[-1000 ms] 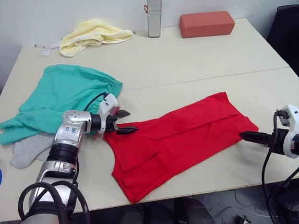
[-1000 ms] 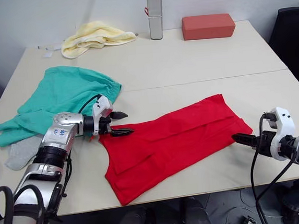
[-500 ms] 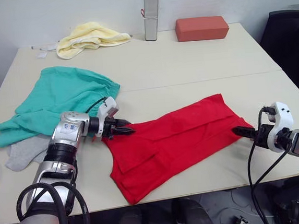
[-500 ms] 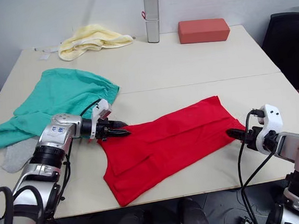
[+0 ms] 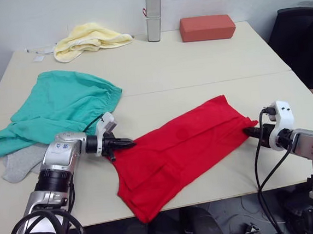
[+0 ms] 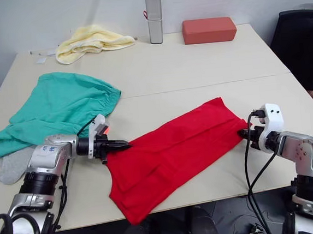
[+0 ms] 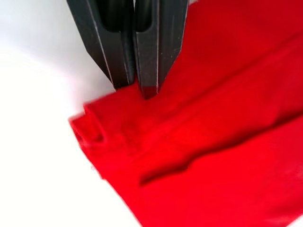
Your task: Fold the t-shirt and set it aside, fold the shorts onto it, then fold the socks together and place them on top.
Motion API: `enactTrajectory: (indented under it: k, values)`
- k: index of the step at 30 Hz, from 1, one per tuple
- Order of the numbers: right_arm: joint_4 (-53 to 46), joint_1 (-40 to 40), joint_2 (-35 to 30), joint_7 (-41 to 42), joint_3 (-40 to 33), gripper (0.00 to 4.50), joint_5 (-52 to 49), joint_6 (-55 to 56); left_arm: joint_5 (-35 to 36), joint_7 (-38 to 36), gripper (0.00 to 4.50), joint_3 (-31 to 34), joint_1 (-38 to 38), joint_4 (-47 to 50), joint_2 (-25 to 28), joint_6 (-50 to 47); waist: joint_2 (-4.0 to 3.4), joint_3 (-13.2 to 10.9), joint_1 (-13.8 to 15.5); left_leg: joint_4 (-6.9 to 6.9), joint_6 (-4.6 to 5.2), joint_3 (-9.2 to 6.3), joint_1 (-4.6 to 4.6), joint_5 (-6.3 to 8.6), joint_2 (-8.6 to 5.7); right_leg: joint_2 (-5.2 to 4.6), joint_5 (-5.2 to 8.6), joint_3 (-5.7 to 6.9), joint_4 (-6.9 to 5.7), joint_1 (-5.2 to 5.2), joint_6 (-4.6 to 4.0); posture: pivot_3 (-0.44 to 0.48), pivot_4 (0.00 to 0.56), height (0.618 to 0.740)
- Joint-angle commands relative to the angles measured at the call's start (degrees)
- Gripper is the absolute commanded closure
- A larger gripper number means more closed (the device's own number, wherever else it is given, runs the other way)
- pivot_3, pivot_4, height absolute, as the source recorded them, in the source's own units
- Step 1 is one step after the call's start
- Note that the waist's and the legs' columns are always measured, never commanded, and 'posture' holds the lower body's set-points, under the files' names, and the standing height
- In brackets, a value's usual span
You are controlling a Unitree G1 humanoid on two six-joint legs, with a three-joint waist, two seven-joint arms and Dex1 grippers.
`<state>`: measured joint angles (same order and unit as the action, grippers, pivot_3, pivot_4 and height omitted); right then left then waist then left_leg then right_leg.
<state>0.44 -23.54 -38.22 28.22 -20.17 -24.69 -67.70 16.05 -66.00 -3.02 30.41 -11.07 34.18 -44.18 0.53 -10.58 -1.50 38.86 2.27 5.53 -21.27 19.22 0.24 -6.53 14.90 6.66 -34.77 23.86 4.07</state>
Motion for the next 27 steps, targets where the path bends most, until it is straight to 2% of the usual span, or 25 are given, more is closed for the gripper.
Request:
enactTrajectory:
  k: [1,8,14,19,20,22,25,27]
  values:
    - [7.1,-4.7,-3.0,1.9,4.3,4.47,3.9,8.6,2.6,5.5,4.50,3.2,-3.9,9.1,-0.5,-3.0,-0.02,0.0,0.0,0.00,-0.01,0.00,0.00,0.00,0.00,0.00,0.00,0.00,0.01,0.00,0.00,0.000,0.150,0.740]
    - [24.7,-18.9,-1.9,4.4,11.2,4.47,9.0,22.7,7.4,13.8,4.50,8.4,-12.8,23.8,-0.7,-8.7,-0.33,-0.2,0.0,-0.02,-0.10,0.06,-0.04,-0.07,0.00,0.01,0.01,-0.05,0.03,0.13,-0.03,0.000,0.150,0.740]
    - [35.3,-24.0,0.6,5.1,14.7,4.47,12.5,30.6,10.1,23.7,4.50,10.9,-21.2,36.8,-5.6,-10.1,-0.33,-0.2,0.2,0.01,-0.05,0.04,-0.14,-0.12,-0.01,0.01,0.00,-0.02,0.02,0.10,0.00,0.000,0.150,0.740]
    - [39.6,-25.8,0.8,5.9,13.8,4.47,12.7,33.5,10.7,31.8,4.50,11.7,-25.2,40.1,-11.9,-8.8,-0.34,-0.2,0.5,0.09,-0.02,0.04,-0.16,-0.14,-0.03,0.01,0.00,-0.02,0.03,0.10,0.00,0.000,0.150,0.740]
    - [40.2,-25.8,0.5,7.2,14.0,4.30,12.7,34.0,12.0,32.3,4.50,11.9,-26.0,40.8,-12.6,-10.3,-0.34,-0.2,0.5,0.09,-0.02,0.05,-0.15,-0.15,-0.02,0.01,-0.01,-0.02,0.04,0.10,0.00,0.000,0.150,0.740]
    - [40.1,-25.4,-0.5,8.4,14.7,3.86,13.7,35.7,12.7,32.7,4.01,11.8,-27.3,41.7,-12.0,-11.2,-0.34,-0.2,0.5,0.09,-0.04,0.04,-0.13,-0.16,-0.01,0.01,0.00,-0.02,0.06,0.10,0.00,0.000,0.150,0.740]
    - [36.1,-23.8,-3.4,11.4,14.2,2.81,13.3,33.7,13.1,31.4,3.17,14.4,-26.5,39.5,-8.2,-10.5,-0.39,-0.2,0.8,0.09,-0.05,0.04,-0.13,-0.16,-0.01,0.01,0.01,-0.01,0.05,0.12,-0.01,0.000,0.150,0.740]
    - [31.5,-21.6,-6.2,14.6,13.8,2.10,12.1,30.4,13.7,27.9,2.50,15.8,-25.2,36.3,-4.1,-8.4,-0.45,-0.3,1.3,0.09,-0.06,0.03,-0.13,-0.16,-0.01,0.01,0.01,-0.01,0.09,0.12,-0.03,0.000,0.150,0.740]
